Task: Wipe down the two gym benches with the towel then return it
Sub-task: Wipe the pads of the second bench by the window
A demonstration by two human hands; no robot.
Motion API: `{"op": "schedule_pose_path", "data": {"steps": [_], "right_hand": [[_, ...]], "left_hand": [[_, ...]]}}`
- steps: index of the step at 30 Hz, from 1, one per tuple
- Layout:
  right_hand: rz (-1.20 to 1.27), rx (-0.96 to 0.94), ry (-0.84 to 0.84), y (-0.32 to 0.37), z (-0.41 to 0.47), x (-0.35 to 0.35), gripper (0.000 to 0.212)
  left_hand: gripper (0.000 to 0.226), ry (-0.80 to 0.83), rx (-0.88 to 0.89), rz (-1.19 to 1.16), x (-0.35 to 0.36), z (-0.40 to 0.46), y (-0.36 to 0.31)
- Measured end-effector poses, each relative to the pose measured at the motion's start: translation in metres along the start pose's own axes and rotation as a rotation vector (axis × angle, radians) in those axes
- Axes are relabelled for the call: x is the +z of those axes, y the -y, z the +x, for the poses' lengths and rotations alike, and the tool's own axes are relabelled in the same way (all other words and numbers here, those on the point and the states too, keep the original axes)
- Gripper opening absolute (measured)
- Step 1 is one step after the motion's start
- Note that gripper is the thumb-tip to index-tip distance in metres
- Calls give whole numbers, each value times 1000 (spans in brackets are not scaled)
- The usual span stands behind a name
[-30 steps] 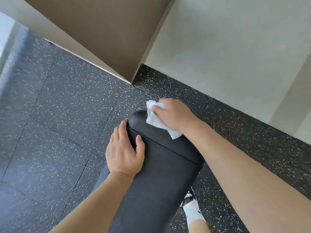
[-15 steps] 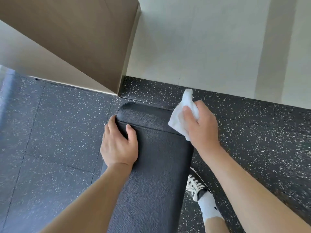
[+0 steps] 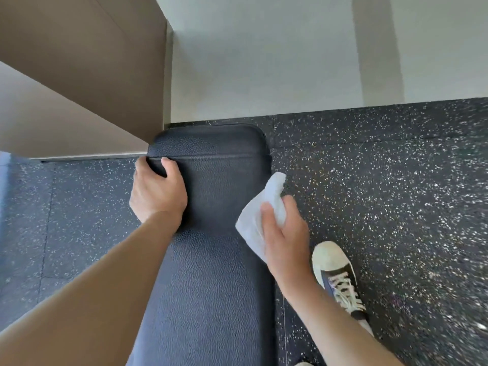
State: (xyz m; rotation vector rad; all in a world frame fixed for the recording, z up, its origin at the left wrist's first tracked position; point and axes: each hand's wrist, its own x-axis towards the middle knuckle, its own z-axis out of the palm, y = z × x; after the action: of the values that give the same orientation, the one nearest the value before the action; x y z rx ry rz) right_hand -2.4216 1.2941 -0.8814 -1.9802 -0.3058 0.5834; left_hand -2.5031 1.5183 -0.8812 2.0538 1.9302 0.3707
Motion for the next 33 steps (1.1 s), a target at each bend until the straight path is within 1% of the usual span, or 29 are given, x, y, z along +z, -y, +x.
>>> {"op": "schedule_pose_path", "data": {"steps": [3,6,10,12,14,16,19,21,24,26,29,33], "right_hand": [[2,7,1,-13,-33,-6,34],[22,32,0,-8,-21,-5,34],[87,51,-34,15,44,8,32],[95,70,-47,30,88,17,31],[104,100,-27,43,128,22,32],[120,104,15,49,151,24,33],[95,103,33,44,137,22,33],[110,119,7,34,105,17,34],[106,146,5,15,55,9,41],[116,145,-2,6,37,8,42],[97,139,-26,9,47,12,35],[130,142,-44,21,96,23,33]], "left_hand": [[66,-4,-2,4,1,-1,-1],[67,7,-7,4,1,-1,-1],[66,14,-3,2,1,-1,0],[62,10,1,12,0,-2,0],[56,13,1,8,0,-2,-1],[56,21,3,17,0,-1,-1],[58,35,0,34,-2,-1,-2],[59,39,4,30,-2,-1,-3],[61,56,-3,52,-1,0,-4],[62,64,-8,60,-1,0,-4],[59,75,-12,61,-1,0,-5],[57,76,-16,69,-1,0,-5]]}}
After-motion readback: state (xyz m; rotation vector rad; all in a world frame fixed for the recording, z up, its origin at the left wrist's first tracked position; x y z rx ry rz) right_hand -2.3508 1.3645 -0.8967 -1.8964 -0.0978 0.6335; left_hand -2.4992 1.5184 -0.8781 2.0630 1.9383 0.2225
